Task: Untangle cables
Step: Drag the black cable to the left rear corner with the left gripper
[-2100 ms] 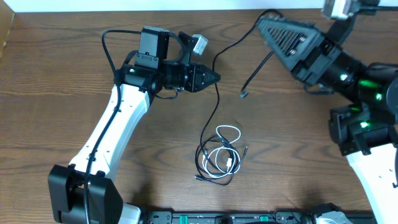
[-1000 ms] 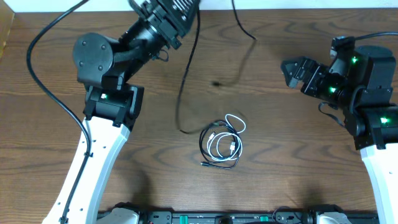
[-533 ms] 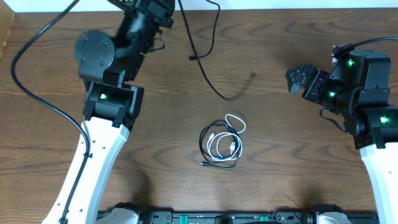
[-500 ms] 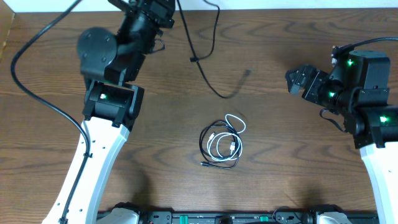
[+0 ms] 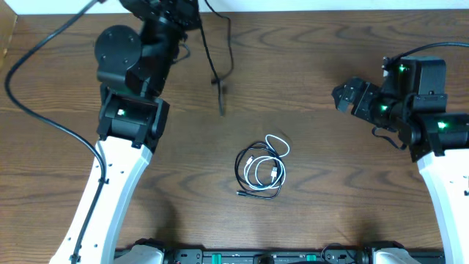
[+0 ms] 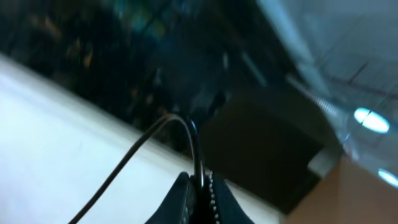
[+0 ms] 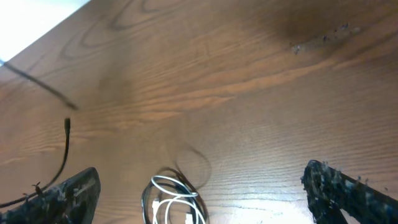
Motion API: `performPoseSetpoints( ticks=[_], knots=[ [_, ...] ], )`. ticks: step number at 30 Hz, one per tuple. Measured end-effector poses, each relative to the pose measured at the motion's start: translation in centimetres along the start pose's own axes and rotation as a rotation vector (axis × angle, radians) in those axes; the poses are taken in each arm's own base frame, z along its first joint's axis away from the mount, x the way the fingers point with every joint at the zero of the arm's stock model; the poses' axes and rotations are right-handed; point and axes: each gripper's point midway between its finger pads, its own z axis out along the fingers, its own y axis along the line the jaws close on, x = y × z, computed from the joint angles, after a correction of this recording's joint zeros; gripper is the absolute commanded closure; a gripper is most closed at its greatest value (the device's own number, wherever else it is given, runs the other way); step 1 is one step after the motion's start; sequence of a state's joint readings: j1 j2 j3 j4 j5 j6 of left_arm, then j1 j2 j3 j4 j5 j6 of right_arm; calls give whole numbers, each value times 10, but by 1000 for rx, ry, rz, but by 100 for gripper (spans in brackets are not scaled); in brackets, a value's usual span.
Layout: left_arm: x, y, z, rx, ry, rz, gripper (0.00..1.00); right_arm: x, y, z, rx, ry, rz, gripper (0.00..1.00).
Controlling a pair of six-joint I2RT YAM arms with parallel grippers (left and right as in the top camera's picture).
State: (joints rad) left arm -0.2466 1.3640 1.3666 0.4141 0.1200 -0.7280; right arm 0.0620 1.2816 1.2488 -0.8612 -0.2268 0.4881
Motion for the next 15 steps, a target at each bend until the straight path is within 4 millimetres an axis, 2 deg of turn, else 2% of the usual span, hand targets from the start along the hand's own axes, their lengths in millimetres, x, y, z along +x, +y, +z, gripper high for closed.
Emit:
performPoseSetpoints(
  ticks=[3, 5, 10, 12, 15],
  knots=[
    [-16, 6, 7, 11, -76, 12, 93, 0, -2, 7, 7, 13, 3, 1],
    [-19, 24, 16, -16, -82, 22, 92, 1, -4, 12, 14, 27, 7, 1],
    [-17, 86, 60, -53, -18, 50, 93, 4, -7, 21, 28, 53, 14, 1],
    [-16, 115, 79, -70, 26, 53, 93, 4, -9, 24, 32, 60, 16, 1],
    [-10, 162, 98, -141, 98, 43, 93, 5, -10, 27, 36, 68, 18, 1]
  ],
)
